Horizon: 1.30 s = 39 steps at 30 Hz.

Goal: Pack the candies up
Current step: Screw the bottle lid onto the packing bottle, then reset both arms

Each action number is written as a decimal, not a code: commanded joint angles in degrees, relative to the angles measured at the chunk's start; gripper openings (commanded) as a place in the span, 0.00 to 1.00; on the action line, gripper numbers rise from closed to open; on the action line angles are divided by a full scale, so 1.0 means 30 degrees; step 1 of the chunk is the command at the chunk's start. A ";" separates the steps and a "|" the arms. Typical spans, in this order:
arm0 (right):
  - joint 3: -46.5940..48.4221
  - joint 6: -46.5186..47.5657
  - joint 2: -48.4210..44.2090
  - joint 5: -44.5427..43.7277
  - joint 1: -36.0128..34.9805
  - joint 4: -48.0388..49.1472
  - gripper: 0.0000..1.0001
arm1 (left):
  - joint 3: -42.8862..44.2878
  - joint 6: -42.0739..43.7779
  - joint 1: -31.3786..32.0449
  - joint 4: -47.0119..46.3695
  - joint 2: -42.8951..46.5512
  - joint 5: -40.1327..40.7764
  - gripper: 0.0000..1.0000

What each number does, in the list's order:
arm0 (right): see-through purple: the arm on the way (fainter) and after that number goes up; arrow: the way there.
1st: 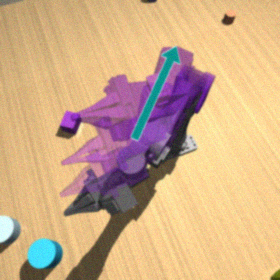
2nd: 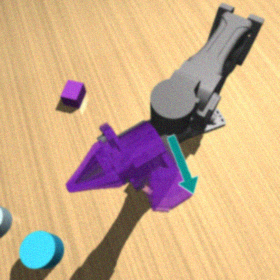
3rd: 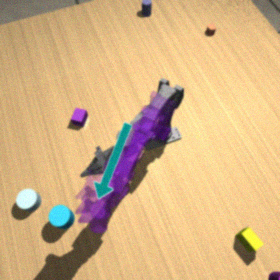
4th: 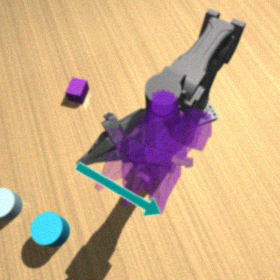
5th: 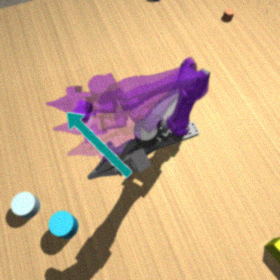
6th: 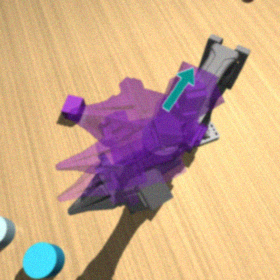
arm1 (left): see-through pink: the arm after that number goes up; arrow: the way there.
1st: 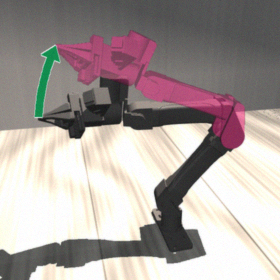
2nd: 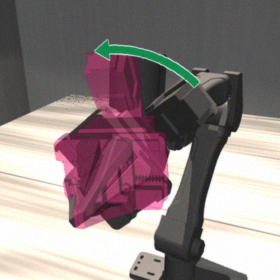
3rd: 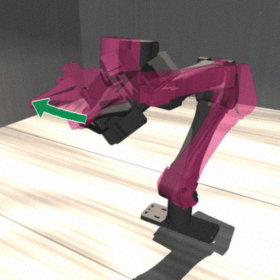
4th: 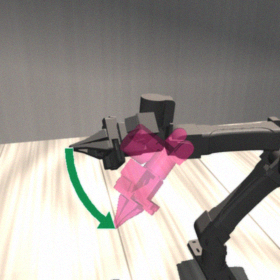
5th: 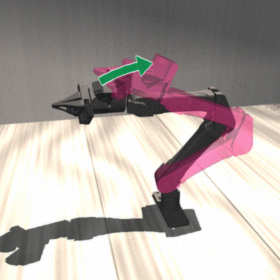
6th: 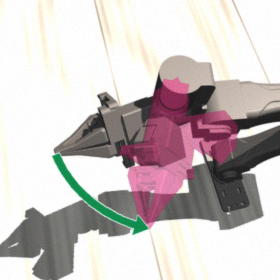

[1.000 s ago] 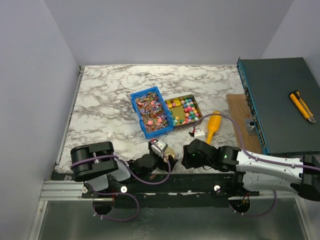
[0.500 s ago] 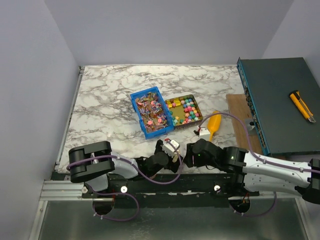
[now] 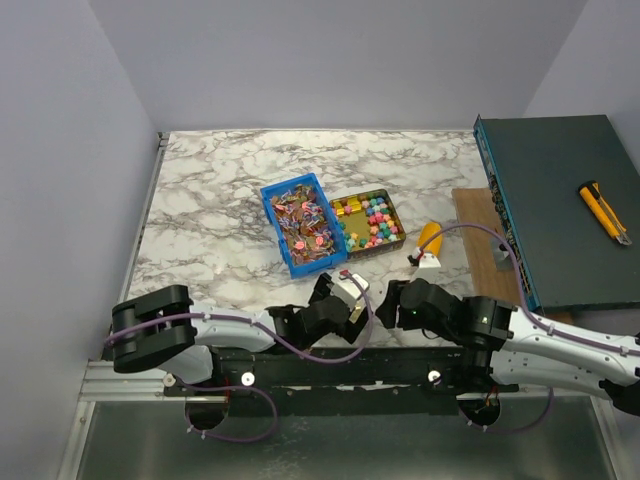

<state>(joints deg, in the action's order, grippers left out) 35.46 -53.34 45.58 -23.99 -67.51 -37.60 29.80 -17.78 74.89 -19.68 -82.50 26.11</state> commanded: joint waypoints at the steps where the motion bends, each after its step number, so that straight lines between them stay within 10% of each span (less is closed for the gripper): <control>1: 0.0377 -0.0670 -0.0424 -0.1701 -0.0071 -0.0905 0.63 | 0.1074 0.0047 0.0136 0.3102 0.1372 -0.0443 0.99; 16: 0.3289 0.1866 0.0236 -0.3175 -0.0077 -0.0511 0.73 | 0.5301 0.1160 -0.0502 1.0499 0.5617 0.0674 0.99; 26: 0.6575 0.4643 0.1581 -0.4523 -0.0061 -0.0345 1.00 | 0.9999 -0.0521 -0.2052 1.6837 0.7908 0.1482 0.99; 39: 1.0870 0.7456 0.5945 -0.5572 0.0576 -0.0097 1.00 | 1.2954 -0.0733 -0.6526 2.0875 1.0350 0.3138 0.99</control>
<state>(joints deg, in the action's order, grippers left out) 64.40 -34.94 60.90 -37.93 -67.20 -38.68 66.26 -19.07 58.13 36.23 -51.99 28.27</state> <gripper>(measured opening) 0.998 0.987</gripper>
